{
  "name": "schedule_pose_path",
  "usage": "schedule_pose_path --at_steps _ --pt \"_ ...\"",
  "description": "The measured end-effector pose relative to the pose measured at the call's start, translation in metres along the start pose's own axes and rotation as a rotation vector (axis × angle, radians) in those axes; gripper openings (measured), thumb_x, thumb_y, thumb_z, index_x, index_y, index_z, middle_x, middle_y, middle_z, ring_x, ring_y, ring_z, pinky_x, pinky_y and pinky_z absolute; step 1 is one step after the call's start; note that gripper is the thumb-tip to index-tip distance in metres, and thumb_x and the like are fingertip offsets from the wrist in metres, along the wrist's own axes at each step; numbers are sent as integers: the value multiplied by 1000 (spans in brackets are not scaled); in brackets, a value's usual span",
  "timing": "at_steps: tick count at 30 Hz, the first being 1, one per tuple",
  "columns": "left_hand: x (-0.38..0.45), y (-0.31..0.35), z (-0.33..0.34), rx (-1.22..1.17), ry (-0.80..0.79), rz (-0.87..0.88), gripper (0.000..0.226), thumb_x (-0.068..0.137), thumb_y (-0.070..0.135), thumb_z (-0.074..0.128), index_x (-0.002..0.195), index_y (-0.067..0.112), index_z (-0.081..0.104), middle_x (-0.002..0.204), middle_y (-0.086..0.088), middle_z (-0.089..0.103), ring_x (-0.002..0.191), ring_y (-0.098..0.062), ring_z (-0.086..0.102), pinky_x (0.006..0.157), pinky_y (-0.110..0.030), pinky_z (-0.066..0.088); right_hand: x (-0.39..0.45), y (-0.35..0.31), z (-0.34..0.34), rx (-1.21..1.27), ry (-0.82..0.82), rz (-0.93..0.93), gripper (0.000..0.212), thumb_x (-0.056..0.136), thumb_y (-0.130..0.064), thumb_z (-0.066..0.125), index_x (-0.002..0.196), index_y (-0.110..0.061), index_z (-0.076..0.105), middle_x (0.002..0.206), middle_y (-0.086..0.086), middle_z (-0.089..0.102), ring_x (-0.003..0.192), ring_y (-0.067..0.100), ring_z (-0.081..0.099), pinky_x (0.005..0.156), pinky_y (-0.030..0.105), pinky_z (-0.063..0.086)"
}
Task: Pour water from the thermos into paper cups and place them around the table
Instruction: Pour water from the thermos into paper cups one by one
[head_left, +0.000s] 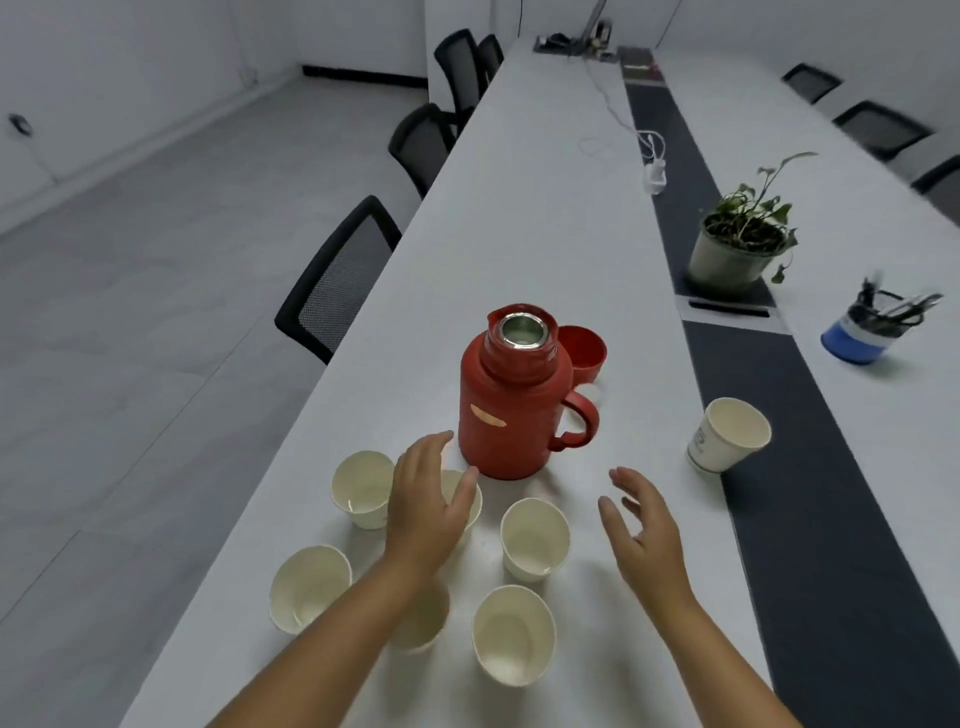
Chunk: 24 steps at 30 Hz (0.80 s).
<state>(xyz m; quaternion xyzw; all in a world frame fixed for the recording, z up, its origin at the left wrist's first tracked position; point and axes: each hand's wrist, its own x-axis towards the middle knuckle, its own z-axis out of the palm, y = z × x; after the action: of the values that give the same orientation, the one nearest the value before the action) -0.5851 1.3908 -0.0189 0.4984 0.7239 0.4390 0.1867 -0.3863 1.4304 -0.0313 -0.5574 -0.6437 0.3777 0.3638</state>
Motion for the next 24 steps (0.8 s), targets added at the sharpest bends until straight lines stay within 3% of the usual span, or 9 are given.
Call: schedule_pose_path --at_steps 3,6,8,9,10,12,17,22,24 --pt "53 7 15 -34 -149 -88 75 77 32 69 138 11 30 139 -3 39 129 -20 37 106 -36 34 43 -15 13 -35 34 -35 54 72 -33 48 121 -9 46 113 -7 44 105 9 43 89 18 32" --pt "97 2 22 -155 -348 -98 103 51 33 81 136 28 25 132 10 42 125 -11 41 98 -23 35 81 -13 23 -3 -21 -15 18 78 -26 56 95 -23 50 87 -6 52 81 11 51 70 4 37" --pt "118 -2 23 -274 -480 -107 100 38 31 79 123 42 27 124 14 48 115 1 50 88 -12 40 102 -5 31 130 -80 82 10 76 -18 62 78 -23 53 69 -1 56 69 23 57 68 13 47" --pt "123 -5 23 -319 -513 -105 97 36 26 79 118 42 30 121 16 48 109 10 50 83 -6 41 111 1 35 193 -83 134 7 70 -18 62 73 -16 57 64 1 58 66 31 59 73 31 54" --pt "127 -7 24 -349 -523 -94 96 36 22 79 116 43 31 121 17 47 105 15 49 80 -3 41 117 6 38 234 -63 170 15 61 -19 61 67 -6 57 56 -2 56 60 35 57 73 49 53" --pt "129 -10 26 -376 -507 -74 96 36 22 79 117 43 31 123 16 47 104 18 48 80 0 39 125 10 43 278 -19 197 31 47 -26 56 56 3 51 42 -6 47 53 27 47 65 60 48" --pt "133 -11 24 -406 -473 -47 97 34 28 79 118 40 34 123 9 51 106 9 51 83 -4 41 130 -3 46 355 76 163 54 41 -35 51 60 15 50 39 -7 38 52 22 37 54 43 43" --pt "122 20 10 -470 -381 19 98 30 28 81 117 33 38 116 15 54 104 8 54 82 -6 42 123 -34 21 349 90 29 39 43 -32 51 52 7 46 51 12 39 52 24 40 51 50 45" --pt "114 33 0 -514 -331 29 98 27 28 81 116 30 39 113 16 54 100 10 55 80 -8 45 114 -52 6 313 78 -74 33 46 -32 50 49 1 45 49 7 40 50 21 39 50 42 43"
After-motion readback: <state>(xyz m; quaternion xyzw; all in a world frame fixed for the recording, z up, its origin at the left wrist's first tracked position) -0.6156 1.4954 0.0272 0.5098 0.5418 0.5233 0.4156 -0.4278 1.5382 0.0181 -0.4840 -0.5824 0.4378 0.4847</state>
